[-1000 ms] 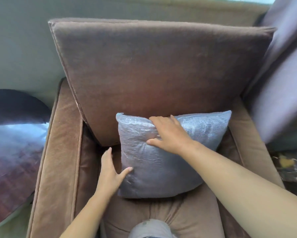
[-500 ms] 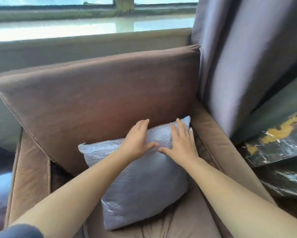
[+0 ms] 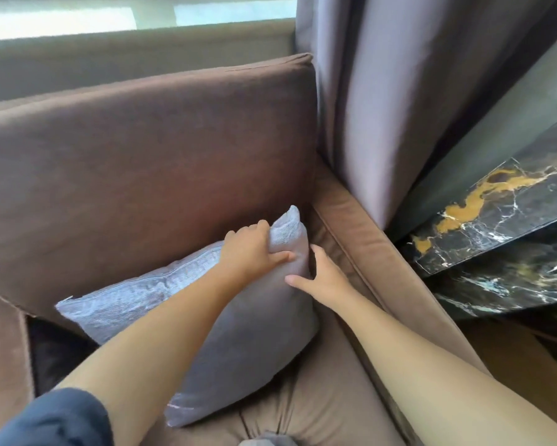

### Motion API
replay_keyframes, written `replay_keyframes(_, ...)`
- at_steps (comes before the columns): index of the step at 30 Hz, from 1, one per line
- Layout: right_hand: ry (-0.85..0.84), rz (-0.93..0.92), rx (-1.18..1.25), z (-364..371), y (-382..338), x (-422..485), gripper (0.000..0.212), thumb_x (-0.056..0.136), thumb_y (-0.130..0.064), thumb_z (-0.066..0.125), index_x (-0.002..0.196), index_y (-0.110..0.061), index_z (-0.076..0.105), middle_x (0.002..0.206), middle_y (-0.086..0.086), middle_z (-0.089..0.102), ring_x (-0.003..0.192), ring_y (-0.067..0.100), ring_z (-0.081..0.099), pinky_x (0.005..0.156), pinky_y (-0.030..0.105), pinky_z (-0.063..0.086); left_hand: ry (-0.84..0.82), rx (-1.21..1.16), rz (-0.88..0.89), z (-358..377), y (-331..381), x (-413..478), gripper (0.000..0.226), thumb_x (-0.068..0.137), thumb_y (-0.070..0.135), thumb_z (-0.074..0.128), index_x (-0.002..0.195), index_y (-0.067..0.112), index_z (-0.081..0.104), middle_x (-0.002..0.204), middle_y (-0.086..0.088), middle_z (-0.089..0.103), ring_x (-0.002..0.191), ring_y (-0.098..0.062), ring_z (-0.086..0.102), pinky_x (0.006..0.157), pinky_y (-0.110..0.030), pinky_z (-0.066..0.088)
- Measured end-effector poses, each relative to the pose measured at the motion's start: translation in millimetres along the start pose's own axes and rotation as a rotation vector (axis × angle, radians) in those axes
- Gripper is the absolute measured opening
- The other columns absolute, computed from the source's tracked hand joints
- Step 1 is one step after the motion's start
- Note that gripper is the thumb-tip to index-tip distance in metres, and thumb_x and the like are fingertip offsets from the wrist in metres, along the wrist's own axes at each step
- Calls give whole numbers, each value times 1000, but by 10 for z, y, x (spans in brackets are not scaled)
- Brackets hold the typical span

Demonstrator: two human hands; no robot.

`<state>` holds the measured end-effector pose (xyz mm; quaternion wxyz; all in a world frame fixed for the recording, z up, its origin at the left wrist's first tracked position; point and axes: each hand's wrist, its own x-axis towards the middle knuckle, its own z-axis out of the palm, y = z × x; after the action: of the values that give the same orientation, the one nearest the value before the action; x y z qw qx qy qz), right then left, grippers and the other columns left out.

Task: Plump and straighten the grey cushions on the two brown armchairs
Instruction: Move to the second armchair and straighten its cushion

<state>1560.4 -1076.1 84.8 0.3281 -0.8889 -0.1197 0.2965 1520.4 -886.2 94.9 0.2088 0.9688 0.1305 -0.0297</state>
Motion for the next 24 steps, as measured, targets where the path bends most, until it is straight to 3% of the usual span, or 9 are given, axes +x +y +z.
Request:
replay_keyframes(2, -105, -33, 36, 12, -96, 31, 108, 66, -57, 80, 154, -30, 24, 154, -11, 39, 140, 11, 39, 109, 31, 37, 34, -76, -18, -145, -192, -188, 64, 71, 79, 61, 76, 21, 35, 68, 9, 50, 63, -17, 51, 60, -36, 34)
replay_keyframes(5, -233, -94, 64, 126, -316, 77, 100, 62, -56, 83, 147, -38, 32, 143, -18, 50, 131, 4, 48, 111, 34, 41, 72, -186, -86, -338, -479, -448, 65, 69, 77, 67, 79, 18, 40, 67, 7, 56, 63, -16, 55, 54, -36, 38)
replay_keyframes(10, -342, -189, 31, 380, -459, -2, 95, 62, -54, 85, 140, -50, 32, 135, -24, 52, 124, 3, 51, 105, 34, 45, 96, -368, -183, -570, -837, -771, 53, 63, 75, 72, 82, 31, 48, 76, 12, 65, 75, -8, 62, 66, -36, 48)
replay_keyframes(15, -352, -174, -69, 527, -186, -133, 87, 66, -53, 83, 138, -45, 34, 134, -21, 53, 121, 7, 52, 104, 38, 46, 91, -448, -216, -579, -900, -951, 54, 59, 74, 72, 80, 30, 50, 76, 11, 66, 75, -9, 63, 67, -38, 52)
replay_keyframes(19, -381, -128, -152, 531, 55, -152, 97, 66, -52, 84, 146, -38, 30, 140, -19, 44, 122, 8, 48, 103, 31, 42, 90, -461, -201, -510, -785, -956, 53, 63, 68, 76, 81, 24, 53, 73, 7, 66, 74, -13, 63, 70, -43, 54)
replay_keyframes(24, -370, -23, -221, 473, 469, -163, 89, 62, -43, 86, 137, -29, 42, 130, -7, 56, 119, 17, 55, 95, 31, 45, 122, -452, -148, -611, -556, -845, 51, 67, 59, 82, 77, 20, 51, 66, 6, 61, 66, -14, 59, 64, -39, 48)
